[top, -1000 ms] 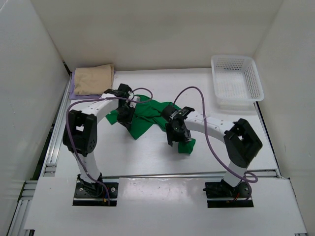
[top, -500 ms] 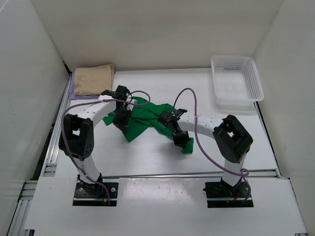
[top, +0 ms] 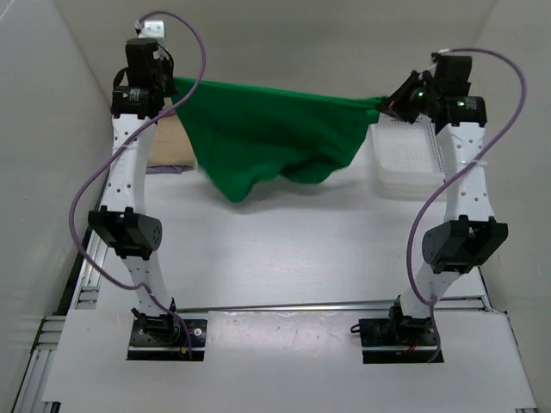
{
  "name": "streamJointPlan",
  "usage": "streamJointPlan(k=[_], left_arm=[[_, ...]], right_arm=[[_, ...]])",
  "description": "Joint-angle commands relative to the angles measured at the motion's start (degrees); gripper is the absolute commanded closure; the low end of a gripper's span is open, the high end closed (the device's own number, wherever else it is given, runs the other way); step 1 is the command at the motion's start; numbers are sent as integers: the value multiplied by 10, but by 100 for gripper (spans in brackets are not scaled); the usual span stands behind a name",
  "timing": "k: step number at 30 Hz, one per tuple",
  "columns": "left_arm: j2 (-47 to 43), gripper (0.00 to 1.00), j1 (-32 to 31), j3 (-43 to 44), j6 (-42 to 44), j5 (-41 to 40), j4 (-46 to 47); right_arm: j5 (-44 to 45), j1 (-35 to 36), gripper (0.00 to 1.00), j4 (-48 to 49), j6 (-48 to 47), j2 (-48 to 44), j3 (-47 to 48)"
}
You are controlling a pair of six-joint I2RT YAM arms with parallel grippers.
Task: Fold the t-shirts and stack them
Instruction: Flatten out the tshirt
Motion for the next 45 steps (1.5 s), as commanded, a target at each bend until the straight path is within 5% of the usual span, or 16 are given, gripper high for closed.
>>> streamJointPlan(k=[1, 6, 13, 15, 18, 23, 34, 39, 42, 43, 45], left_arm=[[-58, 90, 0, 53, 4, -80, 106], [-136, 90, -7, -18, 4, -66, 111], [-311, 90, -24, -518, 4, 8, 111], [-326, 90, -25, -602, 4, 16, 111], [-320, 90, -25, -711, 4, 22, 117], [-295, 90, -25, -780, 4, 50, 117], [-320, 90, -5, -808, 4, 34, 117], [-352, 90, 14, -826, 4, 17, 117], [-358, 90, 19, -832, 4, 10, 117], [-358, 90, 26, -832, 4, 10, 117], [-358, 90, 33, -826, 4, 10, 117]], right_arm=[[-113, -23, 100, -8, 4, -30, 64], [-127, -34, 100, 56, 9, -147, -142], [-102, -13, 100, 95, 9, -326, -554], [-80, 7, 100, 103, 27, -358, -637], [-32, 19, 81, 131, 58, -372, -772], [-3, 24, 53, 142, 63, -356, -855], [113, 161, 32, 94, 145, -387, -845], [165, 229, 39, 88, 169, -266, -822], [160, 241, 72, 112, 163, -186, -785], [155, 247, 90, 121, 157, -163, -775], [143, 247, 100, 144, 157, -156, -753]])
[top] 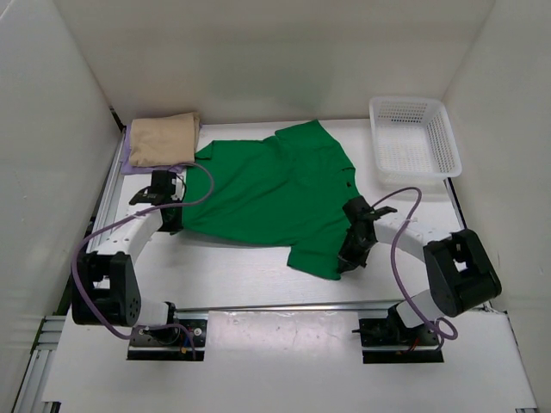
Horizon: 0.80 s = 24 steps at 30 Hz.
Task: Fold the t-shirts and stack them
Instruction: Flatten out the tshirt
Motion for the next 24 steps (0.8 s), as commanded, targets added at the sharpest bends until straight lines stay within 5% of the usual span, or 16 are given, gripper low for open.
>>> streamJointPlan(k=[1, 4, 11, 18, 22, 24], left_arm=[[-20, 90, 20, 17, 0, -14, 5], [-14, 90, 25, 81, 0, -20, 5], [-14, 90, 25, 211, 0, -20, -93], [-139, 90, 30, -10, 0, 16, -170], [-151, 90, 30, -57, 0, 28, -136], [-90, 90, 30, 14, 0, 40, -121]], right_arm=[[35, 6, 100, 56, 3, 28, 16], [78, -21, 100, 36, -25, -22, 80], [178, -114, 100, -191, -46, -158, 240], [107, 4, 100, -270, 119, -346, 38], [115, 4, 100, -228, 87, -322, 51], [82, -53, 100, -188, 31, -234, 100]])
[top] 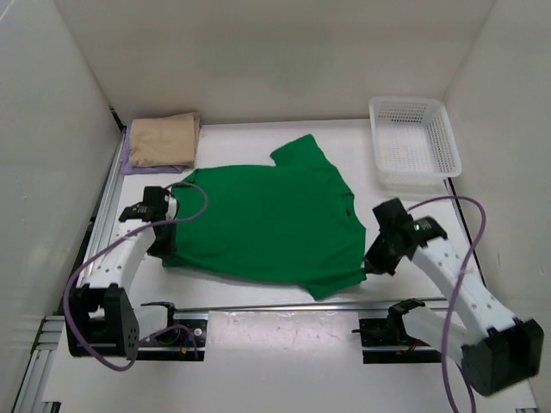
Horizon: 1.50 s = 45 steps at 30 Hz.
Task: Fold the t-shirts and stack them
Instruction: Flatten out the tshirt
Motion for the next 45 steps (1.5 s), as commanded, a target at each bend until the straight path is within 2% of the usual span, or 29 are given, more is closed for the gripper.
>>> streamJointPlan(k=[1, 2, 4, 5, 6, 7, 8, 9, 10, 11, 12, 13, 15, 16, 18, 20, 23, 28, 29, 32, 33, 35, 37, 39, 45], left_arm=[[60, 90, 4, 105, 0, 34, 55], [132, 90, 4, 196, 0, 42, 62], [216, 90, 4, 317, 0, 48, 62], [301, 90, 4, 387, 0, 41, 62], [343, 90, -1, 540, 0, 41, 49], [383, 90, -6, 625, 0, 32, 43], [421, 90, -6, 707, 0, 22, 43], [487, 90, -12, 868, 0, 11, 43], [513, 90, -20, 938, 0, -1, 54], [532, 90, -26, 989, 0, -34, 75], [540, 90, -36, 1025, 0, -48, 103], [528, 90, -36, 1019, 0, -54, 166], [479, 90, -41, 991, 0, -34, 205], [465, 90, -41, 962, 0, -28, 215], [429, 90, -41, 934, 0, -17, 215], [402, 90, -41, 863, 0, -3, 215], [356, 90, -47, 762, 0, 15, 215], [289, 90, -58, 598, 0, 23, 215], [263, 90, -65, 538, 0, 23, 215], [215, 90, -83, 442, 0, 15, 215], [202, 90, -90, 377, 0, 8, 215], [166, 90, -107, 282, 0, -10, 215], [144, 90, -120, 222, 0, -24, 215], [108, 90, -136, 139, 0, -49, 215], [18, 90, -143, -2, 0, -67, 166]], right_arm=[[-29, -62, 100, 87, -91, 100, 143], [-40, -93, 100, 99, -119, 191, 195], [-52, -115, 100, 84, -182, 293, 331], [-64, -136, 100, 67, -198, 399, 414], [-79, -147, 100, 47, -213, 452, 605], [-90, -170, 100, -10, -221, 556, 717], [-103, -183, 100, -36, -221, 605, 838], [-146, -197, 100, -49, -215, 645, 1047], [-172, -228, 100, -49, -200, 678, 1098], [-197, -243, 100, 16, -152, 665, 1098], [-220, -269, 100, 71, -130, 634, 1056], [-248, -278, 100, 211, -112, 545, 903], [-224, -283, 100, 290, -89, 466, 795], [-200, -283, 100, 279, -89, 432, 785], [-180, -283, 100, 250, -119, 414, 800], [-180, -283, 100, 230, -135, 403, 792], [-207, -283, 100, 224, -148, 367, 710], [-200, -277, 100, 230, -168, 250, 491], [-200, -277, 100, 238, -173, 226, 398], [-186, -272, 100, 251, -173, 127, 271], [-179, -265, 100, 251, -173, 83, 200], [-173, -257, 100, 242, -173, 19, 136], [-166, -251, 100, 210, -167, -18, 63], [-166, -245, 100, 186, -161, -64, 26], [-166, -245, 100, 128, -140, -135, -76]])
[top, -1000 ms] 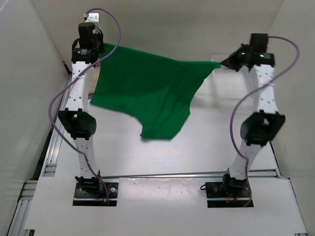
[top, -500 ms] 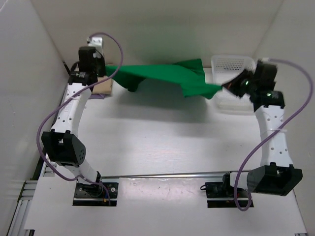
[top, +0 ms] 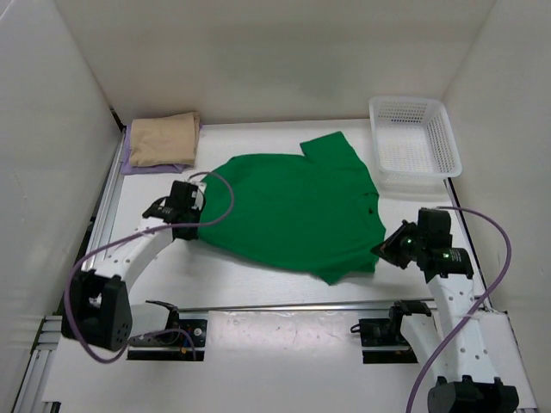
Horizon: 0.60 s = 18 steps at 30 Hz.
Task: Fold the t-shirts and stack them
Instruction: Flatten out the tshirt
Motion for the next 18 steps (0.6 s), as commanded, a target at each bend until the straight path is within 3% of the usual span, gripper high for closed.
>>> streamJointPlan(k=[1, 5, 9, 12, 13, 15, 16, 17, 18], left_arm=[[-65, 90, -7, -43, 0, -23, -41], [-111, 90, -25, -51, 0, 67, -167], [-123, 90, -30, -57, 0, 74, -164], [-48, 90, -15, 6, 0, 79, -108], [29, 90, -8, 47, 0, 79, -99], [132, 90, 19, 269, 0, 61, -99], [187, 90, 28, 373, 0, 41, -130], [301, 90, 45, 625, 0, 41, -156], [362, 90, 51, 767, 0, 41, -185]], right_arm=[[5, 7, 100, -39, 9, -11, -28], [15, 7, 100, -57, 9, -11, -28], [21, 7, 100, -29, 9, 22, -22], [14, 7, 100, 46, 9, 104, 23], [14, 7, 100, 60, 1, 174, 55], [6, 7, 100, 66, -26, 261, 157], [-4, 7, 100, 49, -37, 354, 306], [-18, 7, 100, 29, -45, 401, 398], [-27, 7, 100, 10, -53, 445, 493]])
